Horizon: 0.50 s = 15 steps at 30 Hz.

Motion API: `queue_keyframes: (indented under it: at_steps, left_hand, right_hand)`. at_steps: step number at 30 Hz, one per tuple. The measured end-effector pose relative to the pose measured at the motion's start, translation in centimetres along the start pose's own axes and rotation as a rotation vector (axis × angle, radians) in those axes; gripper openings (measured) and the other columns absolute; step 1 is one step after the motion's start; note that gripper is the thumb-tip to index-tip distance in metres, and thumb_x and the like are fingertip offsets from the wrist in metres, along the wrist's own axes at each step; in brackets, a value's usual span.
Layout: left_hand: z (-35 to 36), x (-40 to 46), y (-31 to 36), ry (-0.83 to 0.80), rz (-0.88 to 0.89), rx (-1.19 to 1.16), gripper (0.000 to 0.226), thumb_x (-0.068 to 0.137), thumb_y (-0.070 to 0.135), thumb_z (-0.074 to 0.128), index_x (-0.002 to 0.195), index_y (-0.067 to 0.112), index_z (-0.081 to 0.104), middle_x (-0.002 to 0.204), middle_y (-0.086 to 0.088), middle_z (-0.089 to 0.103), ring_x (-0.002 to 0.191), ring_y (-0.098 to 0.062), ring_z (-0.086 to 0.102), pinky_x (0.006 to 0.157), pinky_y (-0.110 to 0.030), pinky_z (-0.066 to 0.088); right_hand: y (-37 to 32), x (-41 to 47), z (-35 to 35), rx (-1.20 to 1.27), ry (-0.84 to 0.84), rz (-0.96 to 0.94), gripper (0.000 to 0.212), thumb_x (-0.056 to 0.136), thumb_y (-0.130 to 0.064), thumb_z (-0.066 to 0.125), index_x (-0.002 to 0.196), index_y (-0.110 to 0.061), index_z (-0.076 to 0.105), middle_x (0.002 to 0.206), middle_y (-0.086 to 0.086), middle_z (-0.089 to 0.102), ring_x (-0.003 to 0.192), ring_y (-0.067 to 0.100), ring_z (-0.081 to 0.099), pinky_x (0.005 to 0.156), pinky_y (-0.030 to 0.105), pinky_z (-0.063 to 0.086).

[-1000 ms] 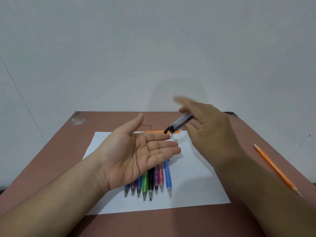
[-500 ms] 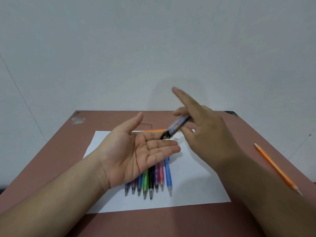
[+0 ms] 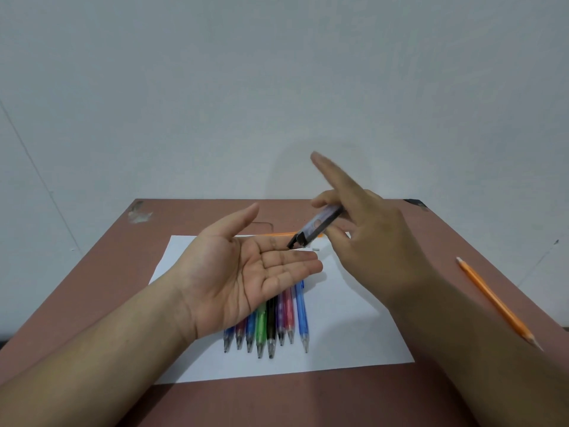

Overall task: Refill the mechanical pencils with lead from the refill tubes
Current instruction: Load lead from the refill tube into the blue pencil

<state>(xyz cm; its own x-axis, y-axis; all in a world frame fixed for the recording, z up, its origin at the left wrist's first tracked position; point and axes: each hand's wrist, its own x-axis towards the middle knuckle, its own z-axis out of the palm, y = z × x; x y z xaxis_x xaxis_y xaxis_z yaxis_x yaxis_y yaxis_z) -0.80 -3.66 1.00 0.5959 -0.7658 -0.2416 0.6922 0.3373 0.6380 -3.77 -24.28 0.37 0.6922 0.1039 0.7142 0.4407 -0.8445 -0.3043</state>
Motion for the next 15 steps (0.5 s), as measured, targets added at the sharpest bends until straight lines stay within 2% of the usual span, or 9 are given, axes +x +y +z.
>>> queue_keyframes:
  at_steps: [2, 3, 4, 6, 7, 10, 11, 14, 15]
  left_hand:
    - [0.00, -0.01, -0.02, -0.007, 0.002, -0.007, 0.077, 0.097, 0.051, 0.046, 0.133, -0.017, 0.051, 0.130, -0.040, 0.055, 0.122, -0.049, 0.059, 0.103, -0.048, 0.046]
    - [-0.05, -0.01, -0.01, -0.011, 0.003, -0.008, 0.077, 0.097, 0.052, 0.046, 0.133, -0.016, 0.050, 0.131, -0.040, 0.055, 0.123, -0.049, 0.058, 0.104, -0.048, 0.045]
    - [-0.09, 0.00, 0.00, -0.011, 0.005, -0.006, 0.078, 0.097, 0.052, 0.046, 0.133, -0.017, 0.050, 0.131, -0.041, 0.055, 0.123, -0.049, 0.058, 0.105, -0.048, 0.045]
    - [-0.12, 0.01, 0.01, -0.008, 0.004, -0.001, 0.079, 0.097, 0.052, 0.046, 0.133, -0.017, 0.049, 0.130, -0.041, 0.055, 0.123, -0.048, 0.058, 0.105, -0.048, 0.044]
    - [-0.11, -0.01, 0.01, -0.008, 0.004, 0.000, 0.079, 0.097, 0.053, 0.046, 0.133, -0.017, 0.049, 0.131, -0.041, 0.055, 0.124, -0.048, 0.058, 0.105, -0.048, 0.044]
    - [-0.06, -0.06, -0.02, -0.012, 0.006, -0.006, 0.078, 0.096, 0.052, 0.047, 0.133, -0.017, 0.050, 0.131, -0.040, 0.055, 0.123, -0.049, 0.058, 0.105, -0.049, 0.044]
    - [-0.06, -0.07, -0.02, -0.011, 0.007, -0.002, 0.078, 0.096, 0.052, 0.047, 0.132, -0.017, 0.051, 0.130, -0.041, 0.055, 0.123, -0.049, 0.058, 0.105, -0.049, 0.044]
    - [-0.04, -0.07, 0.00, -0.003, 0.006, 0.010, 0.078, 0.095, 0.052, 0.047, 0.131, -0.017, 0.051, 0.129, -0.041, 0.056, 0.122, -0.048, 0.059, 0.104, -0.048, 0.045]
    - [-0.03, -0.10, 0.00, -0.006, 0.004, 0.006, 0.078, 0.095, 0.052, 0.048, 0.132, -0.017, 0.052, 0.130, -0.041, 0.055, 0.123, -0.048, 0.059, 0.105, -0.048, 0.045]
  right_hand:
    - [0.39, -0.31, 0.16, -0.084, 0.017, -0.077, 0.060, 0.084, 0.009, 0.067, 0.125, -0.034, 0.070, 0.110, -0.011, 0.071, 0.104, 0.016, 0.064, 0.089, 0.030, 0.054]
    - [0.49, -0.45, 0.24, -0.108, 0.031, -0.108, 0.055, 0.083, 0.010, 0.069, 0.121, -0.030, 0.073, 0.110, -0.010, 0.072, 0.104, 0.018, 0.064, 0.090, 0.031, 0.054]
    - [0.44, -0.39, 0.18, -0.075, 0.005, -0.069, 0.061, 0.084, 0.010, 0.068, 0.127, -0.033, 0.069, 0.110, -0.011, 0.071, 0.104, 0.016, 0.064, 0.089, 0.029, 0.053]
    - [0.28, -0.13, 0.05, 0.015, -0.026, 0.028, 0.083, 0.088, 0.006, 0.063, 0.144, -0.052, 0.045, 0.110, -0.017, 0.067, 0.104, 0.010, 0.063, 0.087, 0.023, 0.053]
    - [0.11, -0.05, -0.03, 0.017, -0.026, 0.030, 0.083, 0.089, 0.005, 0.063, 0.144, -0.053, 0.043, 0.109, -0.017, 0.066, 0.104, 0.011, 0.063, 0.087, 0.024, 0.053]
    - [0.57, -0.46, 0.28, -0.107, 0.011, -0.108, 0.051, 0.084, 0.007, 0.067, 0.120, -0.029, 0.073, 0.110, -0.009, 0.072, 0.103, 0.021, 0.065, 0.087, 0.041, 0.056]
    - [0.58, -0.47, 0.30, -0.093, -0.002, -0.078, 0.054, 0.085, 0.007, 0.067, 0.123, -0.031, 0.071, 0.110, -0.011, 0.072, 0.104, 0.020, 0.064, 0.088, 0.040, 0.056]
    - [0.14, -0.12, 0.07, 0.005, -0.048, 0.036, 0.081, 0.089, 0.005, 0.062, 0.138, -0.058, 0.047, 0.108, -0.020, 0.067, 0.103, 0.012, 0.063, 0.087, 0.025, 0.052]
    - [0.21, -0.01, 0.14, -0.023, -0.051, 0.001, 0.074, 0.087, 0.006, 0.062, 0.132, -0.052, 0.056, 0.106, -0.019, 0.068, 0.102, 0.016, 0.064, 0.086, 0.026, 0.051]
